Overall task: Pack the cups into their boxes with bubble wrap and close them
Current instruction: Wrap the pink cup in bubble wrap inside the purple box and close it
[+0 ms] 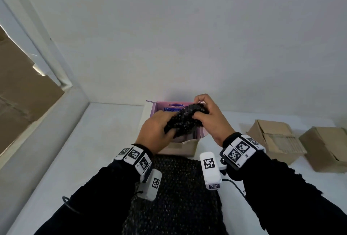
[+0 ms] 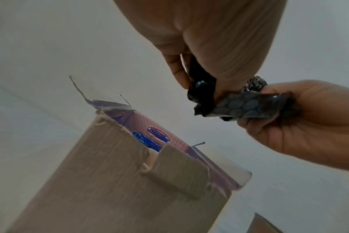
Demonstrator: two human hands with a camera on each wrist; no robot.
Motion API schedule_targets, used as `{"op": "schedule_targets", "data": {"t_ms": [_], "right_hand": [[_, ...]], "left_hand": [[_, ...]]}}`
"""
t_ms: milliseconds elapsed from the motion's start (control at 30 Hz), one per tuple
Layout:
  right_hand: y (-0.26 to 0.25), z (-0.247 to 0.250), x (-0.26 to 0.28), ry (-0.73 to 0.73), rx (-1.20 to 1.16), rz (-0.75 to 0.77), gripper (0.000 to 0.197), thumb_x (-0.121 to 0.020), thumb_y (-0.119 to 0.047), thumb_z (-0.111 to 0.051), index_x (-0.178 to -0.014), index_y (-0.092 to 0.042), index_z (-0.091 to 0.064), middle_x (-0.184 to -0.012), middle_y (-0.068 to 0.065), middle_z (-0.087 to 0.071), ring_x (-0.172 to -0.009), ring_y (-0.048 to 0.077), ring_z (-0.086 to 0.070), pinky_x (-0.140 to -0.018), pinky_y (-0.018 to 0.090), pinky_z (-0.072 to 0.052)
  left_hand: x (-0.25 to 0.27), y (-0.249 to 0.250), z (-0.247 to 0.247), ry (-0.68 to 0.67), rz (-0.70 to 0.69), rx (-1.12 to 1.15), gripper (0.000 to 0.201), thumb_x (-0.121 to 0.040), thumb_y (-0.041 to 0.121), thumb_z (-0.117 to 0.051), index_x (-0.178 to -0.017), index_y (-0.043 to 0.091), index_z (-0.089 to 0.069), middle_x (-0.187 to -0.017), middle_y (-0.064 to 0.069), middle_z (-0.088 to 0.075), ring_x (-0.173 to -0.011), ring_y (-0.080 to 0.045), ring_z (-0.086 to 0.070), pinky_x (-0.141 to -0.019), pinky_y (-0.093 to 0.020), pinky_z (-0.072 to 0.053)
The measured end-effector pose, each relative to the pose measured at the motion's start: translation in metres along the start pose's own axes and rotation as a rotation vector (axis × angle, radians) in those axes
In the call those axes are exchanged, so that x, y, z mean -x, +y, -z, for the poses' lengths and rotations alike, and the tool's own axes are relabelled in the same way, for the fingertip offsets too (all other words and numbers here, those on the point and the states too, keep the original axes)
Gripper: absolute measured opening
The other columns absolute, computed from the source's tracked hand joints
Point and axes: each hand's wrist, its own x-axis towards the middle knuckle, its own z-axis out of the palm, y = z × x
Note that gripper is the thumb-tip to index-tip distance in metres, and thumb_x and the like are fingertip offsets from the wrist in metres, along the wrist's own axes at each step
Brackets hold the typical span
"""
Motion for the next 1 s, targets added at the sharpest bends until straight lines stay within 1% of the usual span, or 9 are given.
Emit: {"op": "schedule_targets", "data": {"t_ms": [100,200,300,367,433,533,667,867,1000], "right_hand": [[-0.003,0.007,-0.013,-0.077,-0.001,-0.005,0.014,-0.079,-0.015,-0.056,-0.091,-0.016,-0.063,-0.097,0.0,-0.061,-0.087,0.009,-0.057,-0.078,0.025,-0.048],[-0.008,0.016,-0.032,-0.152,-0.1,-0.167,0.022,-0.083,-0.039,-0.055,-0.079,-0.021,-0.067,-0.101,-0.001,-0.064,-0.096,0.016,-0.059,-0.081,0.033,-0.046],[-0.007,0.022,-0.05,-0.22,-0.072,-0.182,0.006,-0.086,-0.017,-0.069,-0.087,-0.016,-0.063,-0.097,0.013,-0.063,-0.089,0.023,-0.058,-0.078,0.034,-0.05],[-0.002,0.024,-0.061,-0.213,0.059,-0.119,0.016,-0.079,-0.004,-0.075,-0.088,-0.012,-0.064,-0.097,0.024,-0.066,-0.087,0.023,-0.061,-0.083,0.038,-0.052],[0.0,0.025,-0.071,-0.184,0.202,-0.076,0.02,-0.075,0.0,-0.076,-0.089,-0.01,-0.066,-0.096,0.021,-0.069,-0.085,0.02,-0.063,-0.084,0.036,-0.053],[0.005,0.022,-0.09,-0.119,0.62,0.077,0.021,-0.073,0.0,-0.072,-0.084,-0.017,-0.066,-0.086,0.004,-0.068,-0.077,0.015,-0.062,-0.072,0.027,-0.049],[0.017,0.002,-0.109,-0.192,1.085,0.17,0.021,-0.074,-0.001,-0.059,-0.083,-0.019,-0.063,-0.092,0.001,-0.058,-0.082,0.019,-0.054,-0.07,0.03,-0.041],[0.038,-0.02,-0.115,-0.346,1.275,0.238,0.017,-0.079,0.003,-0.054,-0.087,-0.013,-0.055,-0.097,0.007,-0.05,-0.088,0.024,-0.051,-0.07,0.034,-0.042],[0.044,-0.018,-0.113,-0.467,1.299,0.095,0.02,-0.083,-0.022,-0.063,-0.098,-0.012,-0.054,-0.1,0.008,-0.054,-0.084,0.026,-0.055,-0.071,0.034,-0.043]], "left_hand": [[-0.02,-0.011,0.001,-0.04,0.166,0.092,0.051,-0.076,0.016,-0.067,-0.115,0.035,-0.042,-0.101,0.004,-0.068,-0.086,-0.021,-0.065,-0.072,-0.038,-0.054],[-0.043,-0.021,0.002,-0.041,0.132,0.075,0.042,-0.072,0.008,-0.07,-0.103,0.032,-0.054,-0.094,0.008,-0.068,-0.084,-0.017,-0.064,-0.074,-0.038,-0.053],[-0.061,-0.029,-0.002,0.002,0.057,0.1,0.031,-0.066,0.004,-0.072,-0.091,0.022,-0.065,-0.09,0.011,-0.062,-0.081,-0.011,-0.06,-0.073,-0.034,-0.051],[-0.068,-0.037,-0.006,-0.01,0.047,0.102,0.029,-0.066,0.004,-0.073,-0.088,0.023,-0.067,-0.092,0.011,-0.06,-0.082,-0.011,-0.06,-0.072,-0.032,-0.051],[-0.072,-0.047,-0.012,-0.052,0.064,0.118,0.034,-0.065,0.002,-0.072,-0.09,0.024,-0.067,-0.096,0.01,-0.059,-0.086,-0.01,-0.06,-0.076,-0.029,-0.052],[-0.071,-0.06,-0.021,-0.166,0.168,0.164,0.045,-0.072,0.007,-0.072,-0.112,0.023,-0.06,-0.11,0.007,-0.06,-0.095,-0.007,-0.06,-0.086,-0.023,-0.051],[-0.063,-0.073,-0.034,-0.319,0.292,0.12,0.047,-0.084,0.011,-0.063,-0.129,0.017,-0.052,-0.124,0.002,-0.061,-0.107,-0.01,-0.06,-0.094,-0.025,-0.047],[-0.051,-0.082,-0.046,-0.449,0.291,-0.106,0.04,-0.079,0.023,-0.063,-0.117,0.019,-0.051,-0.113,-0.001,-0.063,-0.103,-0.022,-0.06,-0.083,-0.039,-0.05],[-0.051,-0.08,-0.046,-0.44,0.315,-0.118,0.038,-0.082,0.019,-0.062,-0.116,0.016,-0.046,-0.117,-0.004,-0.057,-0.101,-0.024,-0.058,-0.08,-0.038,-0.048]]}}
